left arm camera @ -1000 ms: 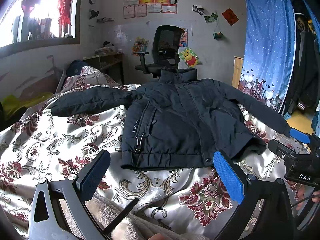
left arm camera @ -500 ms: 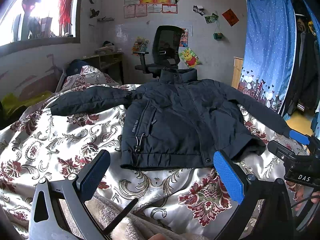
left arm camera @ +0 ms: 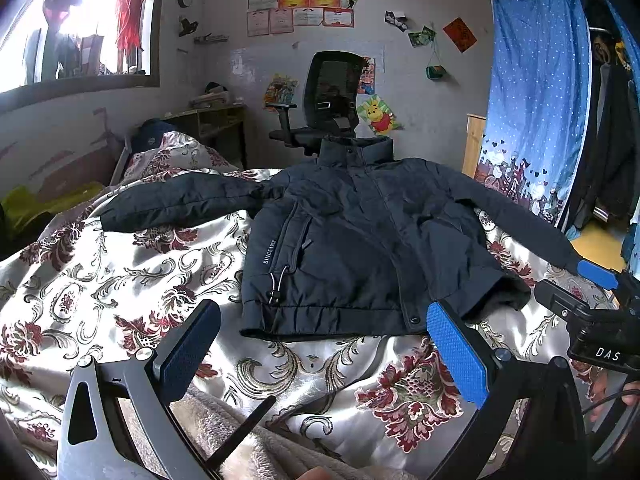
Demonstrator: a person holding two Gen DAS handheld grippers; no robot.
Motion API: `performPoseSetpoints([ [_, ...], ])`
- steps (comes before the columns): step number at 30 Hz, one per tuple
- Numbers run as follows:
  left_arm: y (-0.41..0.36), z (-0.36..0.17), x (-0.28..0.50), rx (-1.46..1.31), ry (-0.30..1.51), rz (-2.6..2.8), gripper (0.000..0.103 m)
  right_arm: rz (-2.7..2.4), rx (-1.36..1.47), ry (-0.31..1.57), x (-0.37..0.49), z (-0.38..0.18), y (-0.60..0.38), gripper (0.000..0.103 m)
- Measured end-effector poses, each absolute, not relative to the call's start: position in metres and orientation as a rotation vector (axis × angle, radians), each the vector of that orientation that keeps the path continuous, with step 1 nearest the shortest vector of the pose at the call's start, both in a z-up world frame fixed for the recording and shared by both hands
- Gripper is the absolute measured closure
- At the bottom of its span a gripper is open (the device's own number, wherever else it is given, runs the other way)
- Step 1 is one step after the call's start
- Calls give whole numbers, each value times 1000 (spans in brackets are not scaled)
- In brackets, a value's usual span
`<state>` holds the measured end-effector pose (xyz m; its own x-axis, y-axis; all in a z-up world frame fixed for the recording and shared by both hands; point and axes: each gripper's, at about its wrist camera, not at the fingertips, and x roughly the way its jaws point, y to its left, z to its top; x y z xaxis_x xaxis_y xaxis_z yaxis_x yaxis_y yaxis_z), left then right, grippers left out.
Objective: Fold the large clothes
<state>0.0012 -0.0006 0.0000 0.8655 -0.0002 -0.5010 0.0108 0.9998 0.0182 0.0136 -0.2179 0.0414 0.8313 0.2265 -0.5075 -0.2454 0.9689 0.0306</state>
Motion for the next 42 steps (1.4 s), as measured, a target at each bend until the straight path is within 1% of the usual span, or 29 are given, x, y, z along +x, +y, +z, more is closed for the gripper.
performPoseSetpoints([
  [13, -9, 1, -1, 13, 518, -5, 2, 252, -33, 543, 14, 41, -223, 0],
  [19, -8, 4, 11, 38, 558, 31, 2, 240, -11, 646, 30, 38, -218, 0],
  [27, -6, 27, 60, 5, 592, -6, 2, 159, 5, 661, 59, 53, -231, 0],
  [35, -8, 38, 131, 32, 653, 76, 2, 67, 13, 667, 107, 59, -250, 0],
  [38, -10, 39, 152, 34, 649, 68, 2, 33, 55, 679, 125, 58, -261, 0],
  [42, -12, 40, 186, 34, 667, 51, 2, 30, 198, 685, 151, 52, -288, 0],
])
